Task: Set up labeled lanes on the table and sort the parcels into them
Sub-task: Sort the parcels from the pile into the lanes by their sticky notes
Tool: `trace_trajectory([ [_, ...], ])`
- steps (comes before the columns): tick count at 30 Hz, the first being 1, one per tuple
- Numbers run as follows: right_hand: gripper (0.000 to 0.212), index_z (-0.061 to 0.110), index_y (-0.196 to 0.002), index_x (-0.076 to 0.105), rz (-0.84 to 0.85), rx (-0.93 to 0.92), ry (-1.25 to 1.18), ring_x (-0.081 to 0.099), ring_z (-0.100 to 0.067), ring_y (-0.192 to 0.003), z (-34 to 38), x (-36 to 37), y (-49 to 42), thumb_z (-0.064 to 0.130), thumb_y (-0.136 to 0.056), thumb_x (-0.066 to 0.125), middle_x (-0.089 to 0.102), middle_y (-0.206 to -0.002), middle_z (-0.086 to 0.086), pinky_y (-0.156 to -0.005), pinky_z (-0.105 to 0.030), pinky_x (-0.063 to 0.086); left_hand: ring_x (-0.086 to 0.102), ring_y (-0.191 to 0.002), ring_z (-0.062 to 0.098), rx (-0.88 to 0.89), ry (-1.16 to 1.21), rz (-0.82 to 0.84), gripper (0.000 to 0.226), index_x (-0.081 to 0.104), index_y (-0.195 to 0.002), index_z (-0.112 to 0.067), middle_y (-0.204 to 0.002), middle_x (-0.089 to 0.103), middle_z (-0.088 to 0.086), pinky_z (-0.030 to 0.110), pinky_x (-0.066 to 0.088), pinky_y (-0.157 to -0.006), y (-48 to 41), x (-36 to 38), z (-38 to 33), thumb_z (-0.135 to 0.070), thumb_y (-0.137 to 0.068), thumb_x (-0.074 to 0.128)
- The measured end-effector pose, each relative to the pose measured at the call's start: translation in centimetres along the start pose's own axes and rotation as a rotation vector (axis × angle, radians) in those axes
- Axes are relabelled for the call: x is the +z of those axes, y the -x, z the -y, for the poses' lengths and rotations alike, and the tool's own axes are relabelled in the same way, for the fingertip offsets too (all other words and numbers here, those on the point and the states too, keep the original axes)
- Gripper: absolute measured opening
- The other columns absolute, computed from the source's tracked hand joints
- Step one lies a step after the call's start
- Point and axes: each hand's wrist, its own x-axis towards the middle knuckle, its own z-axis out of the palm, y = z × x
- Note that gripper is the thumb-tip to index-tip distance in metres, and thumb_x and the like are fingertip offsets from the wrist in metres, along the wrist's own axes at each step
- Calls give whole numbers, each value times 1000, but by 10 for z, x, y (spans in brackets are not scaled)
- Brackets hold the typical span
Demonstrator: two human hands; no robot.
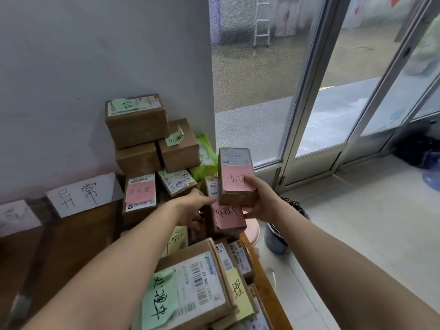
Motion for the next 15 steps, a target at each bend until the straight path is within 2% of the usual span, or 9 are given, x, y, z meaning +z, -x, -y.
trace_trajectory([
  [2, 34, 19, -108, 65, 39, -39, -32, 64, -29, -95, 7, 0, 4, 45, -93, 49, 71, -94, -7, -99, -58, 41, 63, -92, 28, 62, 101, -52, 52, 30, -126, -22, -117, 58, 13, 43, 52, -66, 1, 3, -5, -28, -88, 66],
  [3, 35, 19, -109, 65, 58, -59, -49, 64, -31, -96, 10, 1, 5, 45, -93, 48, 71, -97, -9, -98, -57, 43, 64, -90, 28, 105, 156, -92, 59, 28, -131, -26, -112, 61, 13, 42, 53, -64, 3, 4, -8, -26, -87, 68],
  [5, 35, 18, -109, 64, 80, -99, -72, 64, -32, -96, 18, 5, 8, 44, -93, 49, 71, -97, -9, -93, -56, 47, 65, -91, 27, 188, 208, -156, 73, 19, -142, -32, -106, 64, 12, 43, 55, -72, 8, 5, -13, -25, -87, 68],
  [7, 36, 18, -113, 63, 94, -138, -77, 63, -32, -103, 26, 14, 11, 44, -92, 51, 70, -101, -9, -89, -55, 50, 63, -95, 25, 254, 189, -215, 78, 15, -148, -30, -107, 64, 10, 43, 52, -81, 17, 2, -18, -29, -88, 66],
  [8, 37, 18, -116, 62, 104, -147, -74, 62, -32, -108, 29, 20, 12, 44, -91, 53, 68, -105, -9, -88, -55, 50, 62, -93, 24, 284, 181, -248, 77, 15, -149, -26, -106, 63, 8, 40, 52, -80, 22, -1, -19, -30, -89, 64],
  [10, 41, 18, -118, 60, 119, -160, -46, 60, -32, -115, 35, 34, 15, 45, -88, 57, 65, -111, -10, -91, -57, 50, 60, -83, 18, 361, 191, -335, 72, 19, -149, -20, -99, 62, 5, 32, 48, -66, 36, -10, -20, -29, -91, 62],
  [13, 34, 19, -109, 62, 131, -189, 50, 64, -25, -107, 46, 68, 19, 46, -88, 59, 67, -105, -7, -92, -48, 51, 59, -77, 15, 444, 250, -464, 67, 26, -146, -14, -102, 61, 6, 28, 46, -63, 61, -36, -15, -25, -91, 62],
  [15, 28, 20, -104, 62, 165, -208, 92, 64, -21, -97, 51, 97, 23, 44, -89, 59, 68, -96, -4, -93, -43, 50, 62, -87, 20, 480, 306, -527, 68, 31, -144, -15, -111, 63, 11, 34, 52, -75, 77, -61, -5, -25, -87, 67],
])
